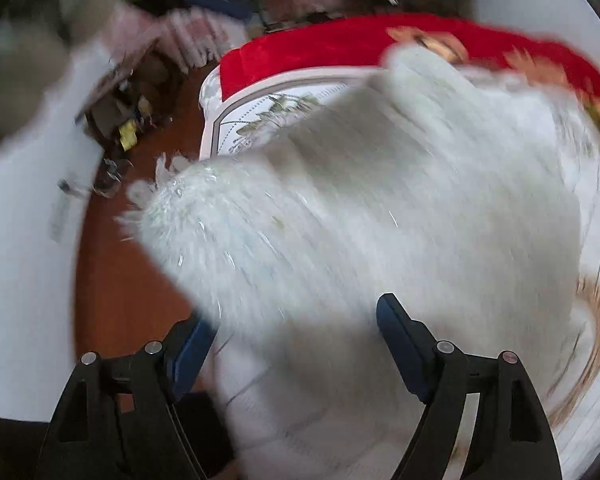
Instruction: Fold large clothes
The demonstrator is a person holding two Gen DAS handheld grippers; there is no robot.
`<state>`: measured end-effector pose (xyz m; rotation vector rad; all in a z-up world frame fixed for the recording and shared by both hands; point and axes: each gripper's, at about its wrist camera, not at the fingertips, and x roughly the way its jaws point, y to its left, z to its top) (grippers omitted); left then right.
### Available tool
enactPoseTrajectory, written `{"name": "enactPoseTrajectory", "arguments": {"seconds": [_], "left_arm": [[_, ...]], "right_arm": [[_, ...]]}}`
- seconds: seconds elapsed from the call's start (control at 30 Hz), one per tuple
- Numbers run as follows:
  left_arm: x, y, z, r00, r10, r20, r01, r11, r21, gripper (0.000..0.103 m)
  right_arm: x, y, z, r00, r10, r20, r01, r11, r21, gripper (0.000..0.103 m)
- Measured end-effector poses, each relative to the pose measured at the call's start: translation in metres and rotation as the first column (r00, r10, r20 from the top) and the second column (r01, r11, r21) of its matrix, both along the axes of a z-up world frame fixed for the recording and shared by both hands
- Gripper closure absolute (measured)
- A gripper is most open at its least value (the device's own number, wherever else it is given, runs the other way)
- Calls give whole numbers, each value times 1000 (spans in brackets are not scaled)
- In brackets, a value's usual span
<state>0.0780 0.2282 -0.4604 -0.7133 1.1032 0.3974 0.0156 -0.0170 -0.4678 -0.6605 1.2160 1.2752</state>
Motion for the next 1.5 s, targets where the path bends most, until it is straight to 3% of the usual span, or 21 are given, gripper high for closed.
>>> {"name": "enactPoseTrajectory", "arguments": {"seconds": [0.07, 0.13, 0.23, 0.37, 0.43, 0.47, 0.53, 0.63, 0.7, 0.73, 0.77, 0.8, 0.9, 1.03, 1.07, 1.13, 1.2, 1.27, 1.33, 1.4, 1.5], "left_arm": [[-2, -21, -40, 992, -23, -125, 28, 999, 34, 1], [-18, -42, -86, 966, -44, -256, 58, 997, 47, 0], [-44, -57, -125, 949, -38, -314, 45, 999, 16, 0], [-50, -51, -110, 963, 22, -270, -11, 999, 42, 0], [-48, -48, -98, 969, 48, -242, -34, 998, 61, 0], [-47, -47, -91, 971, 57, -230, -42, 997, 71, 0], [-45, -45, -81, 975, 74, -208, -55, 994, 94, 0], [-41, -42, -69, 978, 90, -189, -68, 990, 123, 0], [-37, -39, -63, 979, 101, -175, -76, 987, 144, 0], [-35, -41, -60, 980, 108, -167, -82, 984, 156, 0], [-33, -41, -56, 981, 114, -155, -89, 983, 161, 0], [-29, -43, -51, 982, 119, -144, -95, 982, 166, 0], [-18, -51, -35, 986, 125, -108, -105, 980, 170, 0], [-2, -68, -29, 992, 87, -88, -74, 987, 144, 0], [7, -75, -32, 993, 67, -95, -53, 989, 141, 0], [21, -89, -42, 993, 31, -112, -16, 992, 128, 0], [33, -105, -53, 993, 5, -121, 11, 991, 133, 0], [41, -117, -66, 989, -22, -148, 45, 987, 153, 0], [47, -125, -80, 983, -37, -181, 70, 982, 177, 0], [46, -129, -94, 973, -47, -224, 93, 975, 201, 0], [39, -131, -106, 966, -61, -251, 114, 973, 203, 0]], "right_arm": [[19, -36, 9, 990, -95, -103, 94, 995, -16, 21], [43, -60, 4, 970, -185, -156, 178, 982, -61, 21], [84, -101, -8, 907, -360, -221, 341, 933, -120, 21], [154, -131, -33, 779, -550, -302, 543, 832, -115, 19], [187, -125, -52, 732, -589, -341, 601, 795, -82, 0], [204, -122, -67, 706, -597, -382, 619, 782, -77, 0], [223, -109, -110, 640, -578, -506, 608, 784, -128, 0], [229, -75, -165, 497, -447, -744, 482, 855, -193, 0], [222, -62, -162, 541, -418, -730, 476, 867, -143, 4], [219, -60, -156, 566, -421, -709, 494, 862, -118, 25], [219, -64, -153, 562, -439, -701, 517, 848, -116, 37], [219, -68, -150, 535, -471, -702, 561, 819, -121, 49], [205, -118, -126, 433, -596, -676, 711, 687, -151, 55], [170, -227, -99, 221, -756, -616, 859, 450, -244, 53], [164, -242, -96, 219, -785, -580, 863, 433, -260, 48], [152, -266, -97, 268, -848, -457, 837, 440, -325, 23], [149, -289, -97, 286, -886, -365, 828, 420, -371, 20], [153, -303, -80, 307, -899, -311, 847, 408, -342, 20], [162, -313, -47, 353, -907, -229, 874, 407, -265, 20], [175, -322, -14, 400, -891, -216, 880, 439, -182, 20], [185, -281, 1, 535, -794, -289, 800, 586, -128, 31]]}}
